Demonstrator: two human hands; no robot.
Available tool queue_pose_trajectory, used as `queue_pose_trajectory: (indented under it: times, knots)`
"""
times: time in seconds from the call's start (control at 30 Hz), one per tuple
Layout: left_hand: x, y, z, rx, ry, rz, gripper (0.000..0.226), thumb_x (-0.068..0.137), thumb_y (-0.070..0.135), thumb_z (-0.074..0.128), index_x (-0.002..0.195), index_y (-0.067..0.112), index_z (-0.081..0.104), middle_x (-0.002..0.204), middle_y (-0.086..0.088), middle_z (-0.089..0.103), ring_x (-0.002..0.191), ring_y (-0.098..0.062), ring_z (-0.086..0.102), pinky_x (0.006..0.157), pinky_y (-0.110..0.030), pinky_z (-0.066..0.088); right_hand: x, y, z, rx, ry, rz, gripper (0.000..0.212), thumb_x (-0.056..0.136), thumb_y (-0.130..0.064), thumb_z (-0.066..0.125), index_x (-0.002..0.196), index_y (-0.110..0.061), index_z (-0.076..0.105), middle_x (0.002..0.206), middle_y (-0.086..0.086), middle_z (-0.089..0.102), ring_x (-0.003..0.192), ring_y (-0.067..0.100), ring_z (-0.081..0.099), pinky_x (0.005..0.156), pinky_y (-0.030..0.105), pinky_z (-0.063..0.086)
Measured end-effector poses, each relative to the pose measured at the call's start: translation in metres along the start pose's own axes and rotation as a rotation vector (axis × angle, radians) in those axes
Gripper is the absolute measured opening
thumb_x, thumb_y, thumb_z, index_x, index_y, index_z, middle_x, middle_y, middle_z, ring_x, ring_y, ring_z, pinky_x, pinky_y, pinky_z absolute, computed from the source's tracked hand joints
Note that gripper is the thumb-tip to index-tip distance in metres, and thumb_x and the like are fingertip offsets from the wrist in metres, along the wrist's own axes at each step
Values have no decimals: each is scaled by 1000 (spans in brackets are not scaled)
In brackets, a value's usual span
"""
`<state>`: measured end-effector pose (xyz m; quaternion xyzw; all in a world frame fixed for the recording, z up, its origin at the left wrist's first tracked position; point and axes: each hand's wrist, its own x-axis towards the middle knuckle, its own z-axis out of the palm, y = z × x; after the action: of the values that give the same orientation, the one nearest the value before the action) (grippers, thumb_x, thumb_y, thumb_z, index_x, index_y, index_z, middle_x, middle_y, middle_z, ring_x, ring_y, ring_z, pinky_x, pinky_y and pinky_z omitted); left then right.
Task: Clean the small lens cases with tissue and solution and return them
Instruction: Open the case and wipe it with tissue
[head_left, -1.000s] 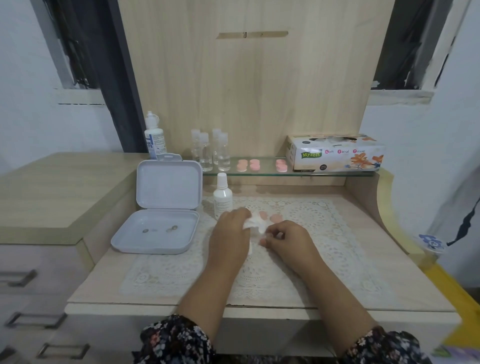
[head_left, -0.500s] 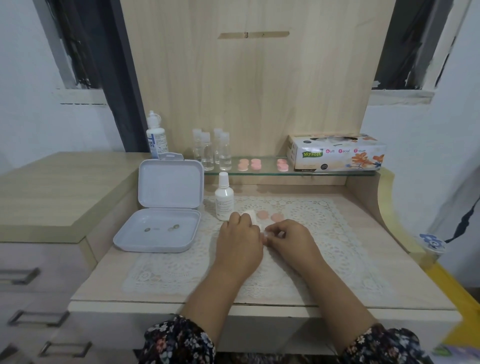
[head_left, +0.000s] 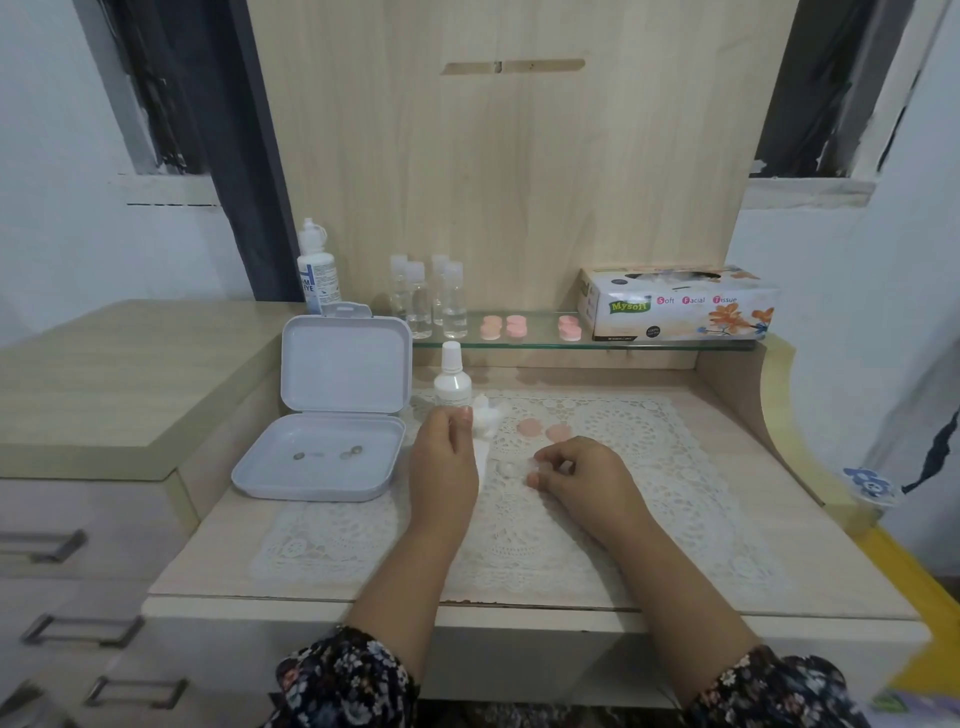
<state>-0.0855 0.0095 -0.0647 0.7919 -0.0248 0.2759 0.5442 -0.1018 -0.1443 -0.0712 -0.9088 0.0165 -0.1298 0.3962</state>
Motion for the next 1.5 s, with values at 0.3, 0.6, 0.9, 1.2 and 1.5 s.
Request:
queue_pose_trajectory:
  times: [0.3, 0.6, 0.9, 1.2, 1.5]
  knots:
    - [-9, 4, 5, 197, -285, 49, 20, 94, 12, 51, 108, 25, 45, 100, 3, 53, 91, -18, 54, 76, -32, 46, 0, 0, 0, -15, 12, -19, 30, 82, -31, 75, 110, -20, 71, 98, -12, 60, 91, 5, 54, 75, 17, 39]
    - [-14, 0, 12, 604, -348, 293, 26, 92, 31, 52, 115, 19, 49, 103, -4, 59, 90, -25, 58, 72, -37, 49, 0, 2, 2, -28, 19, -52, 30, 85, -31, 72, 111, -17, 71, 104, -8, 64, 88, 3, 53, 71, 12, 38]
    - [2, -5, 15, 144, -415, -49, 12, 93, 15, 54, 101, 22, 48, 100, 1, 57, 91, -18, 55, 77, -33, 44, 1, 0, 2, -49, 13, -38, 32, 81, -32, 75, 110, -20, 72, 107, -7, 64, 95, 7, 55, 79, 21, 39]
    - [2, -1, 8, -41, -213, -84, 17, 89, 8, 58, 92, 17, 44, 82, 8, 50, 76, -10, 50, 63, -18, 38, 0, 0, 1, -17, 1, -11, 32, 81, -31, 75, 110, -20, 72, 104, -8, 66, 93, 6, 55, 82, 22, 42]
    - [-15, -1, 13, 599, -305, 328, 23, 88, 24, 53, 97, 9, 69, 99, -5, 57, 95, -23, 51, 74, -38, 47, -3, -1, -1, -24, 6, -49, 23, 84, -25, 70, 105, -17, 73, 91, -10, 63, 89, 7, 58, 78, 23, 46]
